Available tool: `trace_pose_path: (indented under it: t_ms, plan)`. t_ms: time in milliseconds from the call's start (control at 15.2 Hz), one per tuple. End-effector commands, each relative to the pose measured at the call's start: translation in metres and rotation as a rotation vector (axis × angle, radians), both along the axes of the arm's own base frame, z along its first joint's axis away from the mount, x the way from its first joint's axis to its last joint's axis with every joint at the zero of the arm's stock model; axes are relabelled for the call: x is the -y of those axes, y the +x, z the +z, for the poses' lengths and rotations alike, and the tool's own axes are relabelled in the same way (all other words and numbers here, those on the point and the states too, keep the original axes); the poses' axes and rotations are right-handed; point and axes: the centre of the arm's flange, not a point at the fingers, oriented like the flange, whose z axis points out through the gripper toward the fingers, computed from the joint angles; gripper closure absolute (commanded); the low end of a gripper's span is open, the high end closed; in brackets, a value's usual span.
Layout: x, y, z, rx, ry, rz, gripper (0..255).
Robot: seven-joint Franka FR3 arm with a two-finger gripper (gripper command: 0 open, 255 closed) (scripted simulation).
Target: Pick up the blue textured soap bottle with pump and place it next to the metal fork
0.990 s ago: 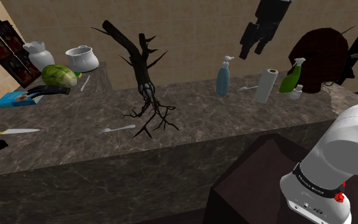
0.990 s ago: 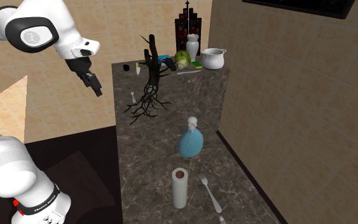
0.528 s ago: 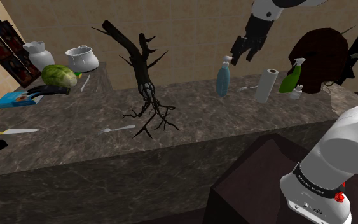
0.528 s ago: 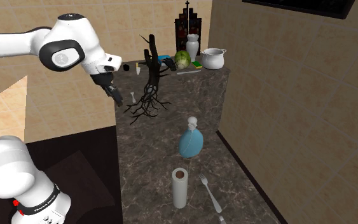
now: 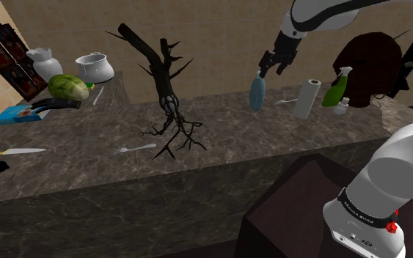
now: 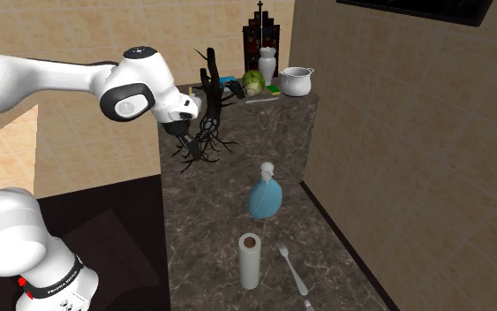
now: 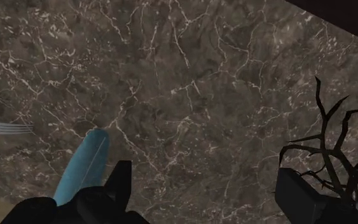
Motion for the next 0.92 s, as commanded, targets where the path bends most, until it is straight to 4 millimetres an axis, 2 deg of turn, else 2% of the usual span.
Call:
trace_pose_path:
  t_ms: [0, 858]
  plan:
    - [0.017, 0.013, -0.016, 0.015, -0.002, -0.024, 0]
    - [0.13, 0.09, -0.103, 0.101, -0.007, -0.173, 0]
